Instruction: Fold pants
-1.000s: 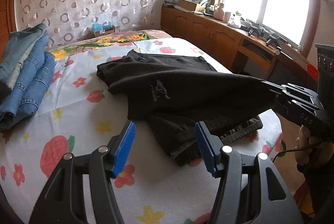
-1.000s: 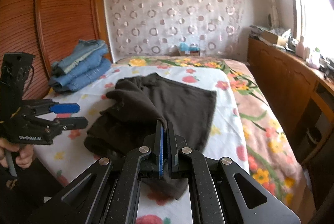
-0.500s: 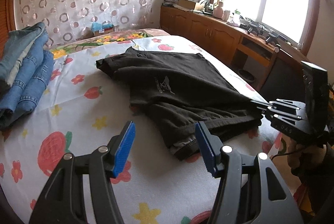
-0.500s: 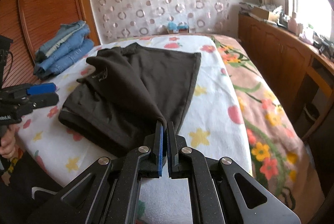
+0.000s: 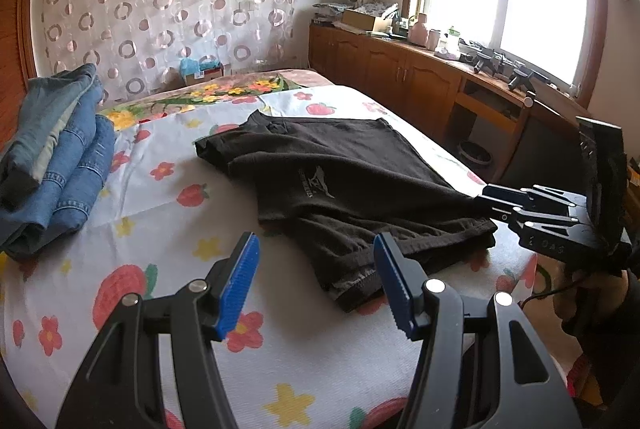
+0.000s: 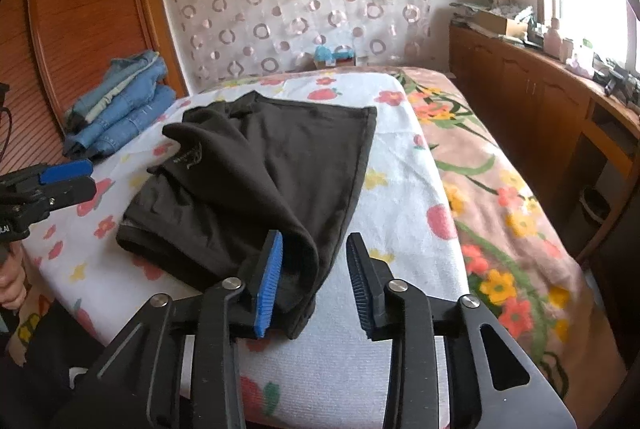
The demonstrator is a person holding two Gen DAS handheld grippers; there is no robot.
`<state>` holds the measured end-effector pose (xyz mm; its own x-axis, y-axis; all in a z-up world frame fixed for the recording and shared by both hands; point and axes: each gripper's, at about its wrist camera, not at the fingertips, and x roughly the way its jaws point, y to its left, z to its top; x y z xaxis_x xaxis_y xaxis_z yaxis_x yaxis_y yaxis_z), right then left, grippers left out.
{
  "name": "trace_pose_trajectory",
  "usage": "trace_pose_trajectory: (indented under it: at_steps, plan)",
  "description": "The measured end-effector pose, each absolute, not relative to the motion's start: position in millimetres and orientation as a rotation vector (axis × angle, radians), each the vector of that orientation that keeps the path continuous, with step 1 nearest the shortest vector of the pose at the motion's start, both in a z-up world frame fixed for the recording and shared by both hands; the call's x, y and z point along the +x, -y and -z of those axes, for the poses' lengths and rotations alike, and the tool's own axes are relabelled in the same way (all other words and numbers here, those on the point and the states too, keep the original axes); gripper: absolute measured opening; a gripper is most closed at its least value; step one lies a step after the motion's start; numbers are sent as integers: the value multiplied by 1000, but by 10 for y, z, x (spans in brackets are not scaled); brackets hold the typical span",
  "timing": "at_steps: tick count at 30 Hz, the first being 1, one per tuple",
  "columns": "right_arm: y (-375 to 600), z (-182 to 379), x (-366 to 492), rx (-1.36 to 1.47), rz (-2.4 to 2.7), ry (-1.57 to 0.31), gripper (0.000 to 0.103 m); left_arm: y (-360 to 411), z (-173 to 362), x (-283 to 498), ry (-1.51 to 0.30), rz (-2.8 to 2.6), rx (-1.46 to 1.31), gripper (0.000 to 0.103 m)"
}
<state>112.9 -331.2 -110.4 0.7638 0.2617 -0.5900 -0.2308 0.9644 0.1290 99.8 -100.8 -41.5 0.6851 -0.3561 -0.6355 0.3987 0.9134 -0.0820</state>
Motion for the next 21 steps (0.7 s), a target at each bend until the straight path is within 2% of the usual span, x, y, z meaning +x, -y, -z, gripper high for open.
trace_pose_trajectory:
  at_steps: [2, 4, 21]
  plan:
    - [3295, 1054, 1125, 53, -272, -638, 43, 1001, 408, 999, -696, 423, 64, 59]
    - [3271, 996, 1123, 53, -277, -626, 44, 992, 402, 998, -695, 421, 62, 59]
    - [2643, 724, 1474, 24, -460, -609, 45, 701, 420, 1178, -683, 367, 100, 59]
